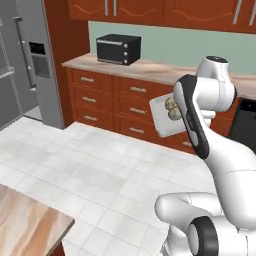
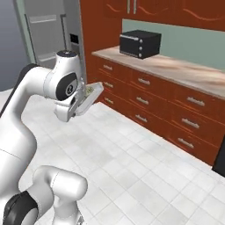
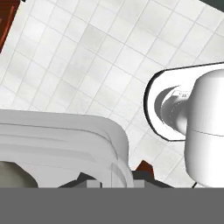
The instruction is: Place two dumplings into each of the tupperware containers and then place the containers in the fridge.
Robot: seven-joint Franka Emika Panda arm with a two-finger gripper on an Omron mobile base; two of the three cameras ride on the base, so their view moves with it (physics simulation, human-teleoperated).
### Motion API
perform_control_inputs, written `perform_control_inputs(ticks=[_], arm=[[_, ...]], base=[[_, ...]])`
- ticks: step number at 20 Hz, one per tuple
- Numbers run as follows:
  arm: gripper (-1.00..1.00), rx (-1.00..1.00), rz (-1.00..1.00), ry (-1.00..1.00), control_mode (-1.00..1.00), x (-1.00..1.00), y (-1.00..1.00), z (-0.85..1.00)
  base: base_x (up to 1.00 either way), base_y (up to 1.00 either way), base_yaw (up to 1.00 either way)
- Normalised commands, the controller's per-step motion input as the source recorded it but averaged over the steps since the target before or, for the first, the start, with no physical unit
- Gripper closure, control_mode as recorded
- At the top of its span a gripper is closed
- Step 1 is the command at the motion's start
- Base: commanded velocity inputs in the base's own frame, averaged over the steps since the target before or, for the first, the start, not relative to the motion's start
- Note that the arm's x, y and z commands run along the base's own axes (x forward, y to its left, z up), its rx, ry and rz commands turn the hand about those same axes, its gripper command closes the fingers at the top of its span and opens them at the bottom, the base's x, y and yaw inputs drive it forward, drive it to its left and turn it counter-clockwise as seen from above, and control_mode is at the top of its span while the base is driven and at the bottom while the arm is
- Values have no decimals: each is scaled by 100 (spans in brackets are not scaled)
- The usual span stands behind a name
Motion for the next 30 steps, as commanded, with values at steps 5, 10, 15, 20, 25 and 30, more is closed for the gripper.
perform_control_inputs(ticks=[5,10,15,20,25,30], arm=[[100,0,0,0,100,0,0,0],[100,0,0,0,100,0,0,0],[100,0,0,0,100,0,0,0],[100,0,0,0,100,0,0,0],[100,0,0,0,100,0,0,0],[100,0,0,0,100,0,0,0]], base=[[100,0,37],[100,0,36],[100,9,31],[100,10,25],[100,0,20],[100,6,19]])
